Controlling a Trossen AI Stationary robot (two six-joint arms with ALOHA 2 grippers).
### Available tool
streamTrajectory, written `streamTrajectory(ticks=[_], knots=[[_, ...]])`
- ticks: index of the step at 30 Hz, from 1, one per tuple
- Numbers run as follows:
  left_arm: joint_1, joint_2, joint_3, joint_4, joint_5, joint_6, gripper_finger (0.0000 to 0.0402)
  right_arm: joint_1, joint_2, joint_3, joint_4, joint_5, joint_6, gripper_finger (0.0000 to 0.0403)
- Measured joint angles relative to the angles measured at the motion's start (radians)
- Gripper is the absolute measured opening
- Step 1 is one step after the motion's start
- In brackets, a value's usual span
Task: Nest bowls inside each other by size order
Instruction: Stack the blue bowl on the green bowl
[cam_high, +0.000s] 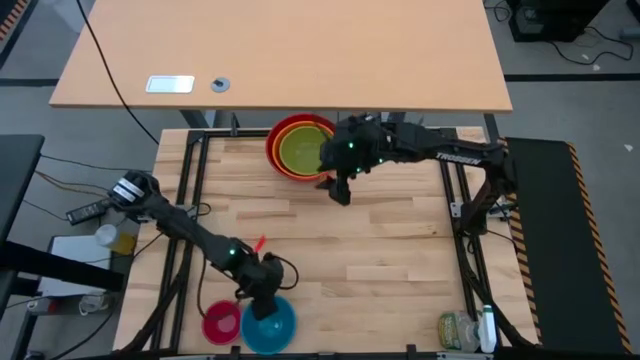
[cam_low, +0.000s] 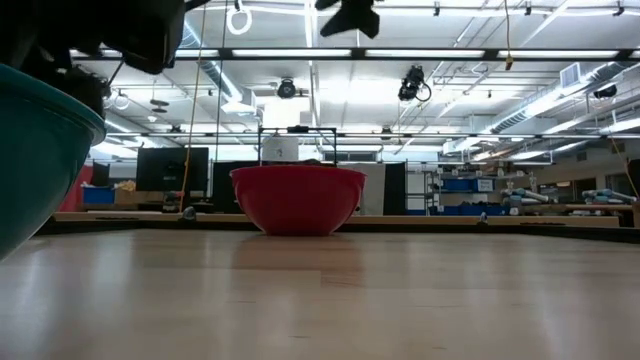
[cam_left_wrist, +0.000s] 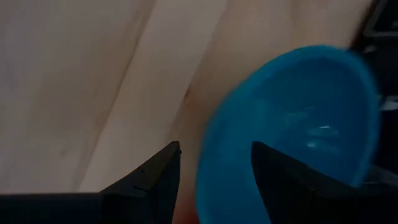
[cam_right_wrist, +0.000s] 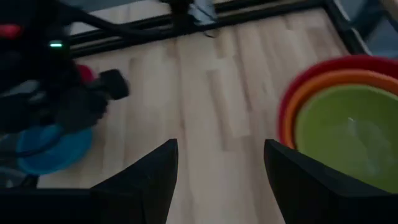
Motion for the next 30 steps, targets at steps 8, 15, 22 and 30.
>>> streamTrajectory(ticks=[8, 15, 22, 30], knots=[[-0.012, 0.096, -0.001, -0.016, -0.008, -0.048, 0.0195, 0.107, 0.001, 0.0, 0.108, 0.03, 0.047, 0.0242], [-0.011, 0.099, -0.001, -0.006, -0.031, -0.146, 0.0194, 0.233, 0.002, 0.0, 0.116, 0.079, 0.053, 0.0241], [-0.011, 0.099, -0.001, -0.006, -0.031, -0.163, 0.0194, 0.31, 0.002, 0.0, 0.194, 0.154, 0.054, 0.023], [-0.01, 0.099, -0.001, -0.006, -0.028, -0.175, 0.0194, 0.333, 0.002, 0.0, 0.223, 0.158, 0.07, 0.0228]])
